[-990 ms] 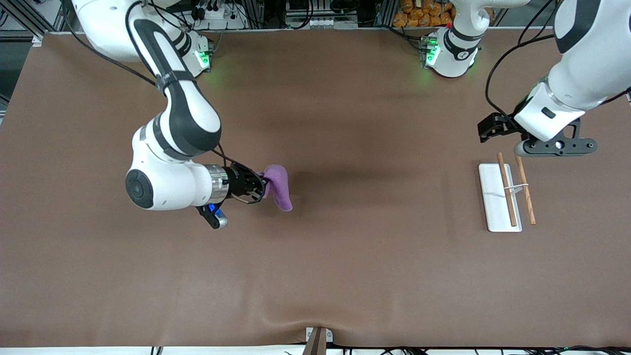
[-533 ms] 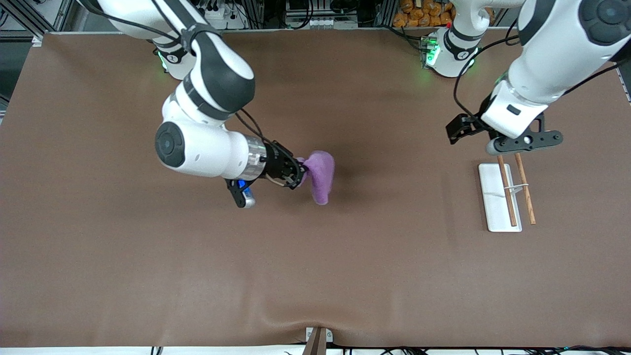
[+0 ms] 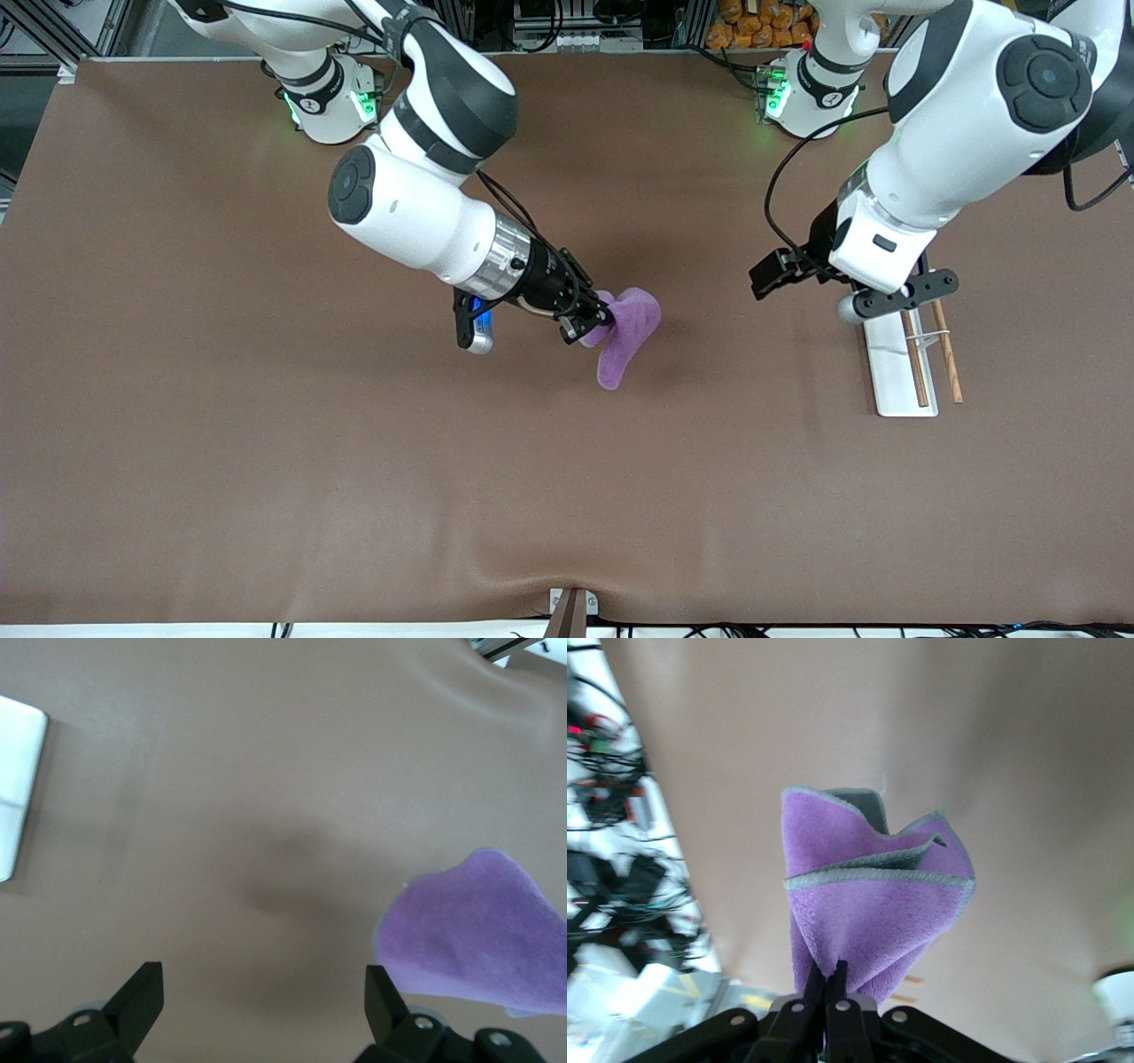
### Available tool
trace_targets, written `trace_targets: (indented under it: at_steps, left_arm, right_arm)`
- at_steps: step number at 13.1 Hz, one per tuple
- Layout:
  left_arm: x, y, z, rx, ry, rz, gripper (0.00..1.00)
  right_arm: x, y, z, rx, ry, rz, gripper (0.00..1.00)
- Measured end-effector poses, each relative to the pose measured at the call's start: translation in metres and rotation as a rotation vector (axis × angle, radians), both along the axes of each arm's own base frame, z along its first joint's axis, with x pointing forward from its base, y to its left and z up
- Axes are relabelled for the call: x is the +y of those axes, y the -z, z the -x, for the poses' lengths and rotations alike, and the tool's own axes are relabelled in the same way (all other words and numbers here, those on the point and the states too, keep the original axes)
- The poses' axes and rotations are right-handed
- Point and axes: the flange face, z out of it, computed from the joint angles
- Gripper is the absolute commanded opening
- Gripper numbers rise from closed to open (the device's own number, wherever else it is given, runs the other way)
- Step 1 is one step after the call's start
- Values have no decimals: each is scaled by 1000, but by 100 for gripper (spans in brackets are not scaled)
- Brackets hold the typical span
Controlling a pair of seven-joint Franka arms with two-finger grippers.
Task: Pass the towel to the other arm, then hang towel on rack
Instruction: 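Lift the towel with the right gripper while the left gripper approaches, then grasp the towel with the left gripper beside the right gripper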
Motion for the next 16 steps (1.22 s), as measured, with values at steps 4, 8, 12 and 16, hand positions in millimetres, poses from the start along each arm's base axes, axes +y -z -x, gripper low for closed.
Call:
trace_targets:
  at_steps: [4,8,12,16]
  left_arm:
    - [-20,13,-17,-10,-62,106,100]
    - [-27,19,-25,42,-207,210,100]
    - [-47,20,-23,94,-436,240,100]
    - [-50,28,-24,176,-658,240,100]
  right_arm:
    - [10,6,-2,-4,104,-45,0]
    - [9,6,-4,27,144,-54,0]
    - [9,4,-5,31,179,-72,0]
    - [12,5,-5,18,190,-83,0]
